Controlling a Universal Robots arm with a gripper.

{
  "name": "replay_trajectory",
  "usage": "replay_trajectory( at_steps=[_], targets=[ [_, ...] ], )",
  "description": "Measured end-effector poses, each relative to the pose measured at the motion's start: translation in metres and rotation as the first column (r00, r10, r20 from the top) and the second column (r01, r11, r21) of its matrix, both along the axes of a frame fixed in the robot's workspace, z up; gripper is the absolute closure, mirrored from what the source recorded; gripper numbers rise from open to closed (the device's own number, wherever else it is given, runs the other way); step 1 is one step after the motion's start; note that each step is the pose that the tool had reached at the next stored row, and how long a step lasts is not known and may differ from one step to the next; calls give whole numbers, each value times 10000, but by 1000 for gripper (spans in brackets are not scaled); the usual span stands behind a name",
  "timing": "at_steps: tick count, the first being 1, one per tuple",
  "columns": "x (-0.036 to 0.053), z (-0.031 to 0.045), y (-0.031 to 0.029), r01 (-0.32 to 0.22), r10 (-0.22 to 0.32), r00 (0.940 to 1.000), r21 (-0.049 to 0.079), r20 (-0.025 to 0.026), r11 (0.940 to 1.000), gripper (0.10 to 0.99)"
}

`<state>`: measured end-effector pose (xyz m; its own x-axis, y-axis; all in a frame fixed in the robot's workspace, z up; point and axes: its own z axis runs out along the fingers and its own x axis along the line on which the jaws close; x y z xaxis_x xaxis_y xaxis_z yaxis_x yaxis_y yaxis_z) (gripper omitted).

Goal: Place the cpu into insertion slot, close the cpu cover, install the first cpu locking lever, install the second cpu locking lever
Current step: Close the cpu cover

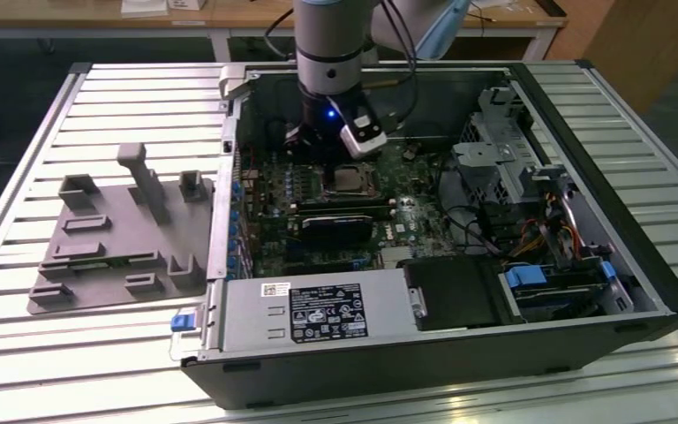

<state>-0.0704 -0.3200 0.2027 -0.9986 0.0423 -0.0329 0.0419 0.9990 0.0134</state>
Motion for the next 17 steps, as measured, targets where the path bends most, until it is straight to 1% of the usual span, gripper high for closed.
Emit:
replay_trajectory(
  at_steps=[4,9,17],
  targets=[
    [-5,-17,0,-32,32,10000,-1,-1,10000,984],
    [-4,-21,0,-31,31,10000,0,-1,10000,984],
    [29,-28,0,-32,32,10000,-1,-1,10000,984]
  ],
)
